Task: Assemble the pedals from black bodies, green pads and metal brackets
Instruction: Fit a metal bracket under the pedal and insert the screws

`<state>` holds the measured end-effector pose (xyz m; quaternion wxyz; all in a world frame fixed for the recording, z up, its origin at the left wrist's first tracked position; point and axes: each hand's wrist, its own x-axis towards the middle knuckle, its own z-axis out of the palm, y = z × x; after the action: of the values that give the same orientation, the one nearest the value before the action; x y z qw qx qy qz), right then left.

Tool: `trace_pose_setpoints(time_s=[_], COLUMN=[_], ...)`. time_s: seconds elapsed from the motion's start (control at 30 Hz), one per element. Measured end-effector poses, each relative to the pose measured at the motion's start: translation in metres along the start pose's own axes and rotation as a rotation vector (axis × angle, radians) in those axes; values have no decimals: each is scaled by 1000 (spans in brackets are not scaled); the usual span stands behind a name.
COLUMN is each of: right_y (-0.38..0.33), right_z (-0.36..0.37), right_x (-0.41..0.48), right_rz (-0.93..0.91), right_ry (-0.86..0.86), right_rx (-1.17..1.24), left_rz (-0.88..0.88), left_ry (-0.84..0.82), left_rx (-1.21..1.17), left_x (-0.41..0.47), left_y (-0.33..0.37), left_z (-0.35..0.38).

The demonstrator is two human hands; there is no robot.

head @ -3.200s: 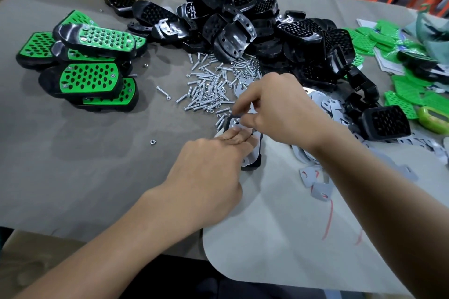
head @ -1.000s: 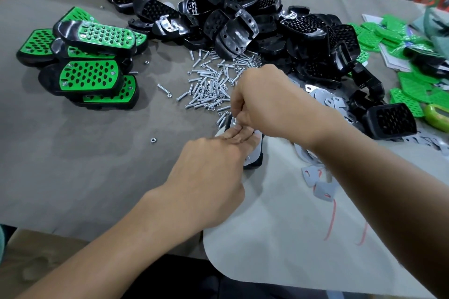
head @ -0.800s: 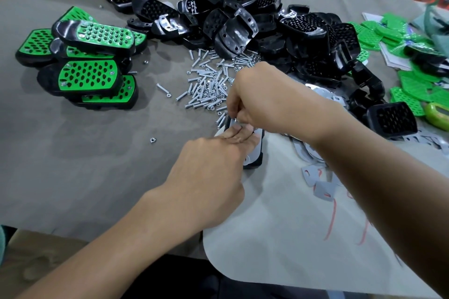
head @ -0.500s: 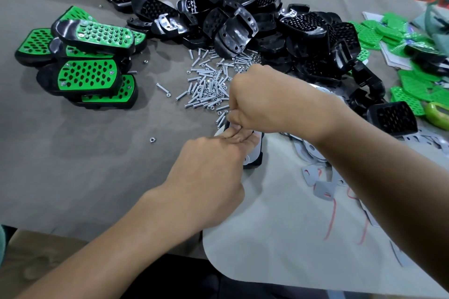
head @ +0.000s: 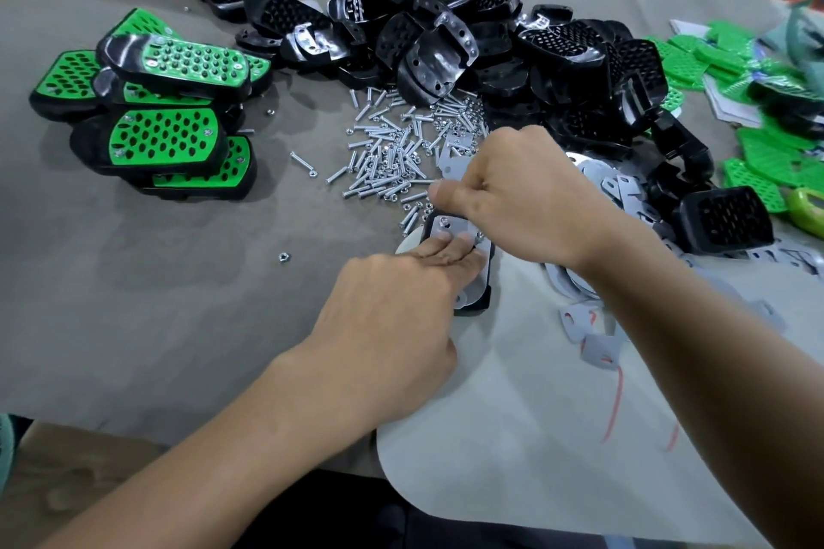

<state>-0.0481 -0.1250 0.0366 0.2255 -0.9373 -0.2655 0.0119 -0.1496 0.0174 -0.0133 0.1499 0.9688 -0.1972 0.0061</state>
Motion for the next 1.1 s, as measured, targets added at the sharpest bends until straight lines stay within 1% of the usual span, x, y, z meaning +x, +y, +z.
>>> trace_pose_setpoints(time_s=[0.1, 0.17, 0.23, 0.3, 0.37, 0.4, 0.43, 0.5, 0.53, 0.57, 0.63, 0.67, 0.7, 0.73, 0.8, 0.83, 0.87, 0.93, 0.97, 1.0, 1.03, 1.1], right_y=[4, 7, 12, 19, 23, 22, 20, 18, 17, 17, 21, 23, 23, 22, 20, 19, 19, 20, 19, 17, 13, 3], right_z=[1, 1, 0, -3, -8, -9, -10, -7, -5, -3, -6, -7, -9, -10, -8, -5, -3, 0, 1, 2, 3, 6], right_x=[-1, -5, -10, -12, -16, -16, -17, -17, -18, -19, -17, -16, -15, -15, -15, -15, -14, -9, -3, 3, 10, 25], right_rz=[32, 26, 44, 84, 107, 105, 88, 43, 54, 79, 112, 115, 106, 82, 47, 65, 104, 185, 214, 227, 220, 170], right_ry=[13, -51, -84, -52, -18, -35, -79, -201, -227, -210, -64, -30, -46, -101, -197, -188, -133, 66, 120, 126, 95, -10], right_rx=[108, 178, 180, 141, 214, 268, 270, 198, 197, 214, 197, 206, 257, 308, 308, 300, 311, 339, 339, 327, 289, 126], left_rz=[-5, -9, -7, -9, -13, -12, -13, -18, -21, -22, -22, -21, -21, -22, -23, -23, -24, -25, -25, -23, -20, -26], left_ry=[5, 11, 22, 30, 27, 25, 24, 26, 30, 32, 35, 36, 39, 41, 40, 38, 39, 53, 67, 82, 98, 140], left_rx=[10, 8, 13, 12, 11, 11, 14, 22, 24, 26, 24, 20, 18, 19, 23, 22, 19, 13, 6, 0, 3, 7], left_x=[0, -2, -2, -2, -2, -2, -1, -1, 0, -1, -1, -1, -1, -1, -1, -1, -1, -2, -3, -5, -6, -9], left_y=[1, 2, 2, 3, 4, 4, 4, 3, 3, 3, 4, 4, 5, 5, 6, 6, 7, 6, 6, 5, 6, 7], left_z=[1, 2, 3, 3, 2, 1, 1, 1, 1, 0, 1, 1, 1, 1, 0, 0, -1, -1, 0, 2, 6, 10])
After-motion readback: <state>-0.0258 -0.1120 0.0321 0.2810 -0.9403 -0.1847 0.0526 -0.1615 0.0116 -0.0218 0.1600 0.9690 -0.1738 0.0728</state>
